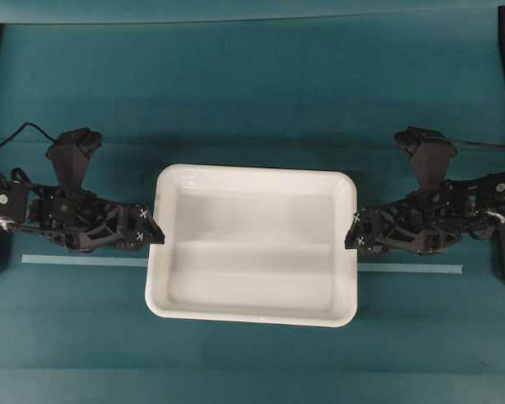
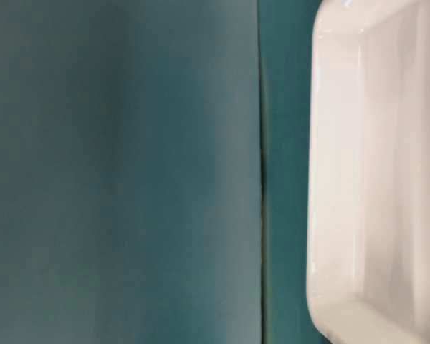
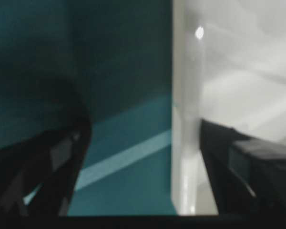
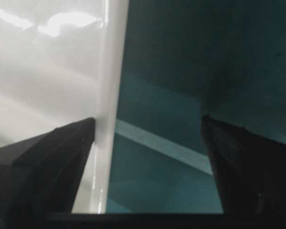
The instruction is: Lift the white case with both hands.
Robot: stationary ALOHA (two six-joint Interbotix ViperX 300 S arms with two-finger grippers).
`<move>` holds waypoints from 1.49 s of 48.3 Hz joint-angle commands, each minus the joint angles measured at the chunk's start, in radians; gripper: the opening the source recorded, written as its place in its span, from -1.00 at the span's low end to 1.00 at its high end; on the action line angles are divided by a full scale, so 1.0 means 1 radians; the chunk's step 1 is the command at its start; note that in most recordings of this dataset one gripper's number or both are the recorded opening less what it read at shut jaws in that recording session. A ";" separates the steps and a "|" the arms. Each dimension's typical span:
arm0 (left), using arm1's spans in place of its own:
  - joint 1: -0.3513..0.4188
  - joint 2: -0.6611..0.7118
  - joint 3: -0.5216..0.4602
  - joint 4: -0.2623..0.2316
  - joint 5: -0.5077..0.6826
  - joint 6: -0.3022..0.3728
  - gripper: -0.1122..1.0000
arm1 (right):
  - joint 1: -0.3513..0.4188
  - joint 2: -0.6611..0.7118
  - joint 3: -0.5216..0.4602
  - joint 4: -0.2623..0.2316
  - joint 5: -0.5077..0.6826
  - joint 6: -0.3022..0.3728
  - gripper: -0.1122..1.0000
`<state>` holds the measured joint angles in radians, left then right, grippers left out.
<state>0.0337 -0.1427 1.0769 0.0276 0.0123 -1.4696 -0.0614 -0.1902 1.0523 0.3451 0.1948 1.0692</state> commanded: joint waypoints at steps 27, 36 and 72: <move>0.006 -0.189 -0.026 0.002 -0.023 0.103 0.89 | -0.025 -0.181 -0.020 -0.041 0.074 -0.005 0.80; 0.014 -0.311 -0.023 0.002 -0.020 0.201 0.88 | -0.026 -0.295 -0.029 -0.147 0.114 -0.014 0.80; 0.015 -0.701 -0.023 0.002 -0.015 0.696 0.87 | -0.008 -0.712 -0.038 -0.376 0.104 -0.430 0.80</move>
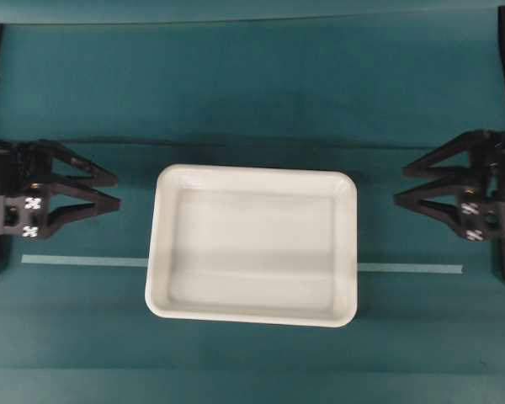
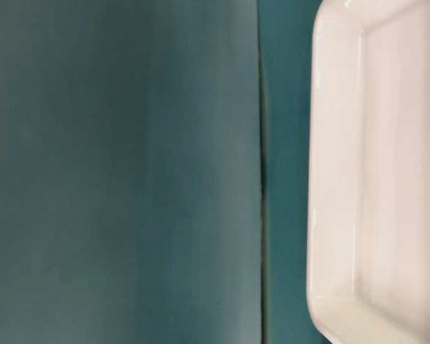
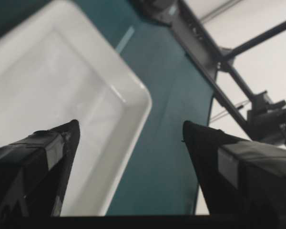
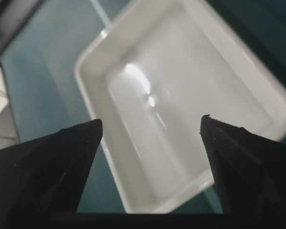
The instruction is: Lift the white case with both hands.
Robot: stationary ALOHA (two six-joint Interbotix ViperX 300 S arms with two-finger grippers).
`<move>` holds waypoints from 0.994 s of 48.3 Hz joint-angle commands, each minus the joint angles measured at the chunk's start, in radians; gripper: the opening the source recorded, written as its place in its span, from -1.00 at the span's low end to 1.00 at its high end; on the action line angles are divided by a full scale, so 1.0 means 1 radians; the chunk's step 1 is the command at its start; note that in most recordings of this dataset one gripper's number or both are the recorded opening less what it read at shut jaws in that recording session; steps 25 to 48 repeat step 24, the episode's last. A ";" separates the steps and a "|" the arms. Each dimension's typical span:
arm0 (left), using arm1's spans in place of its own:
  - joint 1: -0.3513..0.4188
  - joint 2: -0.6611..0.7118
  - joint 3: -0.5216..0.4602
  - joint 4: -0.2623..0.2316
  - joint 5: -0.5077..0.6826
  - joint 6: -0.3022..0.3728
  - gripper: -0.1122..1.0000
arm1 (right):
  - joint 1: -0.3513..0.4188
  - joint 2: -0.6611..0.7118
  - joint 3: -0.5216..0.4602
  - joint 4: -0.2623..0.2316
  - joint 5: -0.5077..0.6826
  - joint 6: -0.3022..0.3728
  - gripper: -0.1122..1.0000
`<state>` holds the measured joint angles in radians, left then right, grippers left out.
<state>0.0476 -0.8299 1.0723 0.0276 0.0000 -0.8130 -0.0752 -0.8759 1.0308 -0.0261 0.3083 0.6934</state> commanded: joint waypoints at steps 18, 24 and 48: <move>0.002 -0.170 -0.038 0.003 -0.003 0.339 0.87 | 0.012 -0.146 -0.037 -0.006 -0.012 -0.345 0.80; 0.002 -0.218 -0.048 0.002 0.003 0.385 0.87 | 0.012 -0.178 -0.046 -0.005 -0.011 -0.385 0.80; 0.002 -0.218 -0.048 0.002 0.003 0.385 0.87 | 0.012 -0.178 -0.046 -0.005 -0.011 -0.385 0.80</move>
